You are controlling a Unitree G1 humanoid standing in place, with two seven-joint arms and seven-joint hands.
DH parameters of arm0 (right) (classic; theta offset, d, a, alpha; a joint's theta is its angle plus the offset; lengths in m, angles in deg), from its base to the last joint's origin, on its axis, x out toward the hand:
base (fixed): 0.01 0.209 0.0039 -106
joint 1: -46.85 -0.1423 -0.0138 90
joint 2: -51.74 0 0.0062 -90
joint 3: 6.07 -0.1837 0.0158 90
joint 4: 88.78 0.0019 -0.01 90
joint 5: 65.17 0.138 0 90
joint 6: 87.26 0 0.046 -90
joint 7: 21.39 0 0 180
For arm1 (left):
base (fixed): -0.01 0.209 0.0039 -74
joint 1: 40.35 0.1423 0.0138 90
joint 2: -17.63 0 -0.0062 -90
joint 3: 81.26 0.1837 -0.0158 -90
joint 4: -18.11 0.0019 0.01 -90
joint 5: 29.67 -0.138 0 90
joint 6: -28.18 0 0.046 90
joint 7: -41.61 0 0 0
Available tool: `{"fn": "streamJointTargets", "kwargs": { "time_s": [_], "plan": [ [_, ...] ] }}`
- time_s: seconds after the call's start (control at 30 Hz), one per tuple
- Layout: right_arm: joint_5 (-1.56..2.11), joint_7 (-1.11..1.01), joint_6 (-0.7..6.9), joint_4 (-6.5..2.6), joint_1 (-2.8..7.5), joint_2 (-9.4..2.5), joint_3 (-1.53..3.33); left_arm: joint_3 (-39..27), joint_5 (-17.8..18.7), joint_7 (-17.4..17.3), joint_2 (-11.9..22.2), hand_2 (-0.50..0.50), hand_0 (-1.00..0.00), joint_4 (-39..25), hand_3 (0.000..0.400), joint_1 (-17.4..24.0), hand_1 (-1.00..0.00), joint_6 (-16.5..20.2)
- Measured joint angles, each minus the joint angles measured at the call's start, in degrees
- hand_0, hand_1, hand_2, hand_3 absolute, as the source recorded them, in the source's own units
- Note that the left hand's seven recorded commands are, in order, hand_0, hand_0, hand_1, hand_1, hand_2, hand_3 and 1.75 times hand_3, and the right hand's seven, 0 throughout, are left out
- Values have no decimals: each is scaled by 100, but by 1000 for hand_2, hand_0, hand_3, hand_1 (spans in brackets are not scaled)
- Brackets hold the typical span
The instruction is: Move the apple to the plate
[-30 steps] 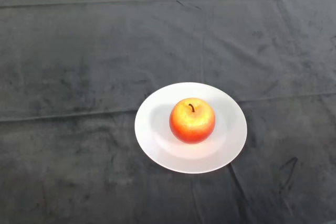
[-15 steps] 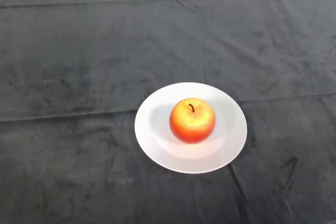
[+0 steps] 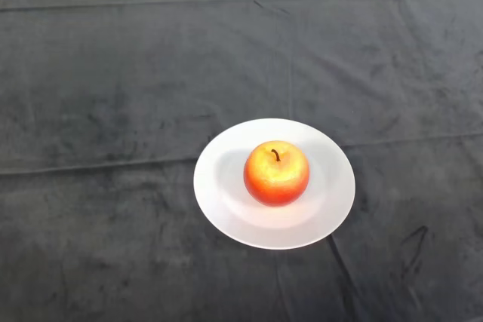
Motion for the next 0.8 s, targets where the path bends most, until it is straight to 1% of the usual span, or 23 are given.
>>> {"fn": "streamJointTargets", "kwargs": {
  "time_s": [0.8],
  "plan": [
    [1, 0, -1, -2, 0, 0, 2, -1, 0, -8, 0, 0, 0, 7, 0, 0, 0, 0]
  ]
}}
